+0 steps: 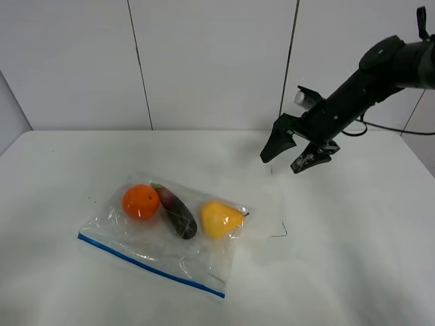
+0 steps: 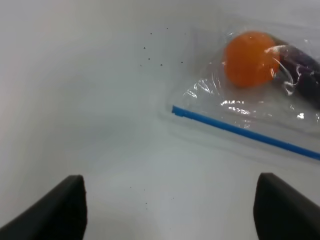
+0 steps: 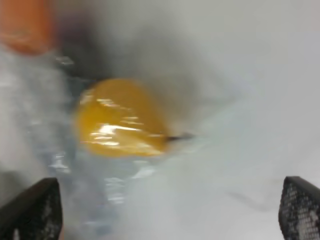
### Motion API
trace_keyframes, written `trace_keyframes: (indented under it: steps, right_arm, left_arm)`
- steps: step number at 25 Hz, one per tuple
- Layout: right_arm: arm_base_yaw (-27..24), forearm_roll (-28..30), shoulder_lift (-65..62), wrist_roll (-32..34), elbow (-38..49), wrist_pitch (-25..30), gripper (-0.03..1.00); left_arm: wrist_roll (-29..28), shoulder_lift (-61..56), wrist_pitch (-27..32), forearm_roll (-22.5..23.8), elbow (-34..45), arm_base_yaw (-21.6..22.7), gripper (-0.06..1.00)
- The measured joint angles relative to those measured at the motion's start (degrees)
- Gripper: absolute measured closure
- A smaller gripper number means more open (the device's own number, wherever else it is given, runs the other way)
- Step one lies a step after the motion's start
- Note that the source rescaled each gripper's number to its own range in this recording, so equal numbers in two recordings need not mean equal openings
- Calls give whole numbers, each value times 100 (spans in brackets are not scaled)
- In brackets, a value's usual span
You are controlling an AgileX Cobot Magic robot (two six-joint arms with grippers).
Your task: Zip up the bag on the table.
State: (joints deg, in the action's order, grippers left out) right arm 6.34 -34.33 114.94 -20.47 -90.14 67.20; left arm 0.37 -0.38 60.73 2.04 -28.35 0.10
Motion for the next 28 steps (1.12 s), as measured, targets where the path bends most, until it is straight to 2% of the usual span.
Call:
trace_keyframes:
  steps: [5, 10, 23, 28]
  right_arm:
    - [132, 1831, 0, 839, -717, 21, 1]
    - [121, 2564, 0, 1072, -828, 200, 1]
    - [-431, 2665, 0, 1112, -838, 212, 1]
    - [-440, 2603, -50, 1171, -782, 206, 1]
  left_arm:
    - [0, 0, 0, 0, 0, 0, 7]
    - [0, 0, 0, 0, 0, 6, 7]
    - [0, 0, 0, 0, 0, 19, 7]
    - [0, 0, 0, 0, 0, 19, 7]
